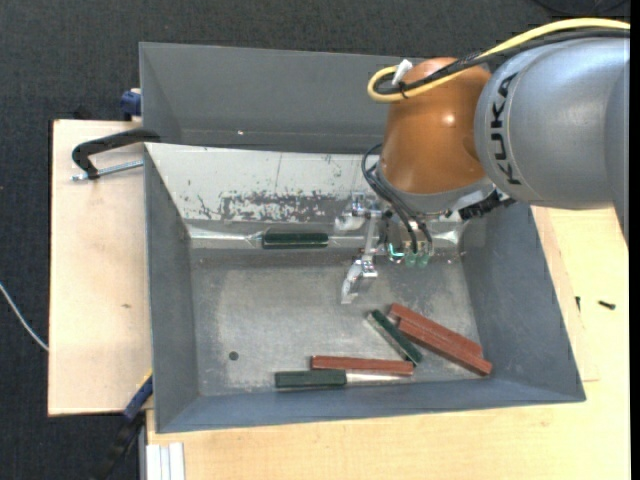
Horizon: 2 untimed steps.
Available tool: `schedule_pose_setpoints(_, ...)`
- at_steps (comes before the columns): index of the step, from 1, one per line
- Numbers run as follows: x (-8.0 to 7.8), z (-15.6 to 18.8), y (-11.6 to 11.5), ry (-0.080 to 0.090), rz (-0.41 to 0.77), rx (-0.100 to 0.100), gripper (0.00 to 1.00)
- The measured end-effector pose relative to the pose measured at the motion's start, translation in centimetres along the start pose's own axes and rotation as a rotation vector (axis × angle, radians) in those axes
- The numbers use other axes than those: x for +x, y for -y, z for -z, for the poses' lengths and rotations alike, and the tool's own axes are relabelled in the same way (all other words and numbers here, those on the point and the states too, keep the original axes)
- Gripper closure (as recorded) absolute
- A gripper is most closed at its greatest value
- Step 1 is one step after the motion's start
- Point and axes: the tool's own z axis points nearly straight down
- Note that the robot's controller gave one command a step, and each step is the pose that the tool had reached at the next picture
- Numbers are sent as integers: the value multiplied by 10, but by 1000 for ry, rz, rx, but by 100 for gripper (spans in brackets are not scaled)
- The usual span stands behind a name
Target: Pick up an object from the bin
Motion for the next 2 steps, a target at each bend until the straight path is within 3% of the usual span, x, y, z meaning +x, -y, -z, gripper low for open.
schedule_pose_setpoints(1, -2, 5, 0, 9, -2, -1, 0)
schedule_pose_setpoints(2, 14, -36, 31, 13, 92, 0, 0)
